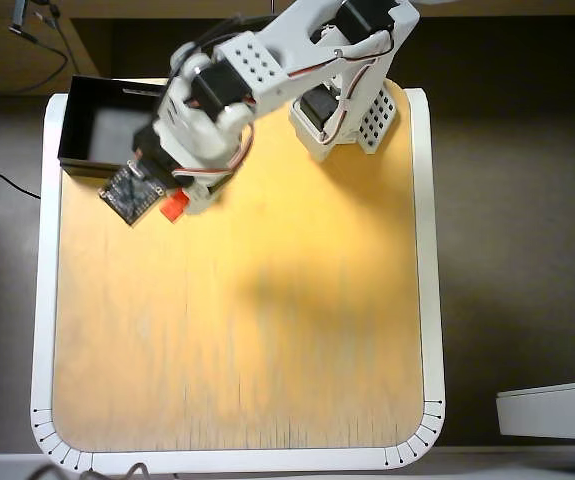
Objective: Grasp a lego block and put it in the bin.
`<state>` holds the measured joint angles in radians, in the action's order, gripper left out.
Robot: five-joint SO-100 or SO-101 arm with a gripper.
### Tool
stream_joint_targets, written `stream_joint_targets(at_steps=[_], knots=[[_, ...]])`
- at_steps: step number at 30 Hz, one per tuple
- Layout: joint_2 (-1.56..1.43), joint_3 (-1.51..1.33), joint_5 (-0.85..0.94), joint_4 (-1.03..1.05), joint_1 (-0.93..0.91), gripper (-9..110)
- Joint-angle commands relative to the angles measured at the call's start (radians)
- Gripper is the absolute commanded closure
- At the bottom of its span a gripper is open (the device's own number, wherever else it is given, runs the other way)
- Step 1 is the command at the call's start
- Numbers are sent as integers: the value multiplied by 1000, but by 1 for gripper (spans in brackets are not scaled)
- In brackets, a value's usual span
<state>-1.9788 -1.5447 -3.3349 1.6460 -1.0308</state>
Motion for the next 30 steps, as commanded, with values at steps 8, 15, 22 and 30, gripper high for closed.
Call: stream_joint_targets(at_steps=[8, 15, 22, 30], knots=[[-71, 75, -241, 38, -364, 101], [-29, 72, -337, 17, -515, 101], [87, 72, -273, -97, -578, 101], [224, 72, -167, -236, -572, 101]])
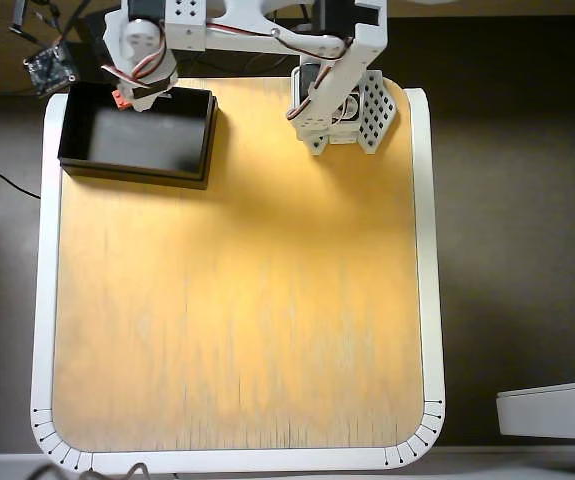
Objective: Grasp a lego block and put it in the bin.
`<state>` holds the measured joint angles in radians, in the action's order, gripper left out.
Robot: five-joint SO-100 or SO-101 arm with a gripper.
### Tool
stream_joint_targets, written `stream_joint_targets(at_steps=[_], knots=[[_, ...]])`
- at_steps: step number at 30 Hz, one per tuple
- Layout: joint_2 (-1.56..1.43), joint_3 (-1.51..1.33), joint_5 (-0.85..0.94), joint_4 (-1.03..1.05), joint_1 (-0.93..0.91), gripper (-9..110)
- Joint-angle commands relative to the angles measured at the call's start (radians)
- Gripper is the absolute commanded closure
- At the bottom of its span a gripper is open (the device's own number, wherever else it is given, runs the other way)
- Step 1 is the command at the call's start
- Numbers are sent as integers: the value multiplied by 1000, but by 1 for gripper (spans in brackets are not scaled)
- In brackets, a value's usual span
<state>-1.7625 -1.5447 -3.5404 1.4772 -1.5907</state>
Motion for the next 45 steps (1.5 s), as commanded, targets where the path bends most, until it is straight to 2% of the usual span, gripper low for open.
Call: stream_joint_targets(at_steps=[1, 18, 35, 37, 41, 45], knots=[[17, 72, 52, -77, -11, 101], [86, 74, 325, -118, 104, 101], [132, 69, 272, -121, 75, 101], [132, 69, 258, -121, 69, 100], [132, 69, 225, -121, 54, 90], [129, 69, 206, -121, 43, 87]])
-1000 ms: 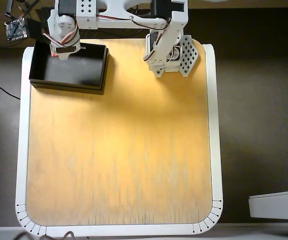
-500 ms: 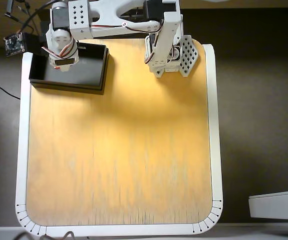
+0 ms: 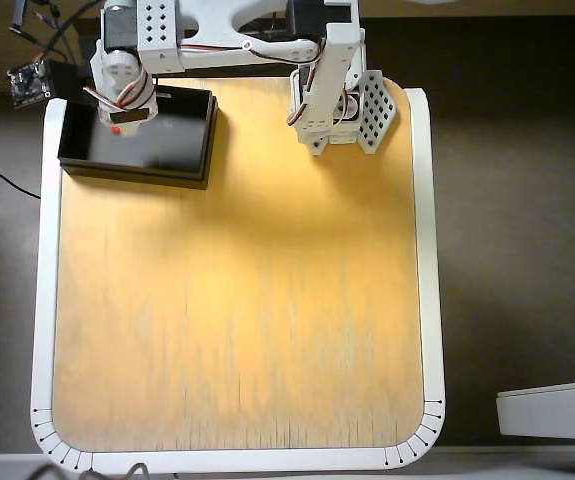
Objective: Grasp a lego block and put it in the bin.
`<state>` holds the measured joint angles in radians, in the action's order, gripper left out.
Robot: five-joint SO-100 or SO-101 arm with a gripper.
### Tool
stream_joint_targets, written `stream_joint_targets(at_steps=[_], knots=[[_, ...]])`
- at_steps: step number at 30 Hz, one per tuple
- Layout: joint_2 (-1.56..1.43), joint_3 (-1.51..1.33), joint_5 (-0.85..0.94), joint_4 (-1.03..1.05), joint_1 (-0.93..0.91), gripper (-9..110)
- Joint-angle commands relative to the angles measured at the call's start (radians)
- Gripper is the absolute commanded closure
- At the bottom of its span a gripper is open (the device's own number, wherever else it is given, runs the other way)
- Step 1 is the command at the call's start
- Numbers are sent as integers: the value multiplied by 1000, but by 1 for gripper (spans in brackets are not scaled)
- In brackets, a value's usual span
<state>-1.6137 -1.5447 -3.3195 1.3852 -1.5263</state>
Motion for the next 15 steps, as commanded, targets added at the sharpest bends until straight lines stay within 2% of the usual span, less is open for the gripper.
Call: stream_joint_targets(at_steps=[1, 6, 9, 15], knots=[[-20, 69, -18, -29, -23, 86], [-34, 71, -49, -29, -31, 79], [-80, 71, -55, -28, -25, 79], [-216, 71, 44, -2, 80, 79]])
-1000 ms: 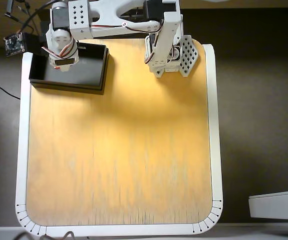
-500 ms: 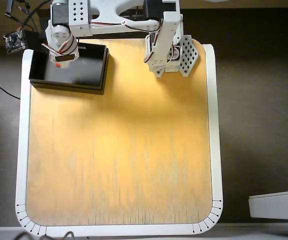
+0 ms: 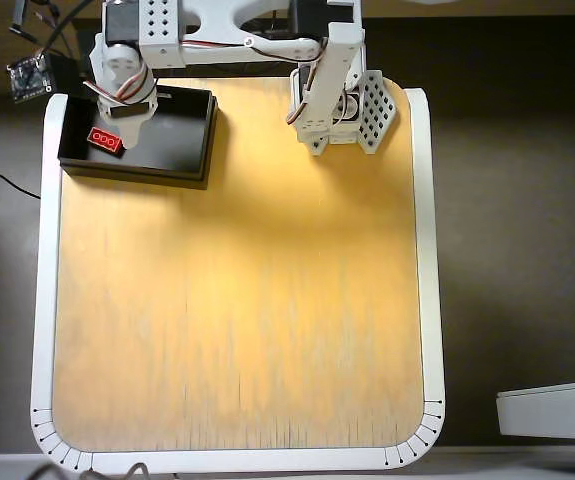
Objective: Grasp a lego block and put it in the bin.
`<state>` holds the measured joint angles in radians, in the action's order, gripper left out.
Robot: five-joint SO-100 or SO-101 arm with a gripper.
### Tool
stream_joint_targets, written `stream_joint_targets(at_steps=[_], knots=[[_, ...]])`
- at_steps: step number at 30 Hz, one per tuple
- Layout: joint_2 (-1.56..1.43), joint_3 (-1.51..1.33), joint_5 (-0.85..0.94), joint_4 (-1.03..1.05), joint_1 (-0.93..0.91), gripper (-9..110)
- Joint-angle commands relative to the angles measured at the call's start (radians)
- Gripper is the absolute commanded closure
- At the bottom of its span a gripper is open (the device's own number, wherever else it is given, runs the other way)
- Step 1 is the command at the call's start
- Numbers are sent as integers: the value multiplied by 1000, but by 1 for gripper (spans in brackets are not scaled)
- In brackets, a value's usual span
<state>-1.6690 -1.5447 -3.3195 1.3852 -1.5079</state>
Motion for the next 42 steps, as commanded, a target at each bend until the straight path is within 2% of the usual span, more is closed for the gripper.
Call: stream_joint_targets(at_steps=[1, 10, 17, 23, 34, 42], knots=[[-183, 71, 67, 6, 89, 79], [-362, 71, 330, 8, 451, 79], [-472, 71, 442, 6, 727, 82], [-557, 71, 485, 3, 936, 100], [-706, 55, 476, 5, 1276, 101], [-959, -207, 391, -32, 1445, 101]])
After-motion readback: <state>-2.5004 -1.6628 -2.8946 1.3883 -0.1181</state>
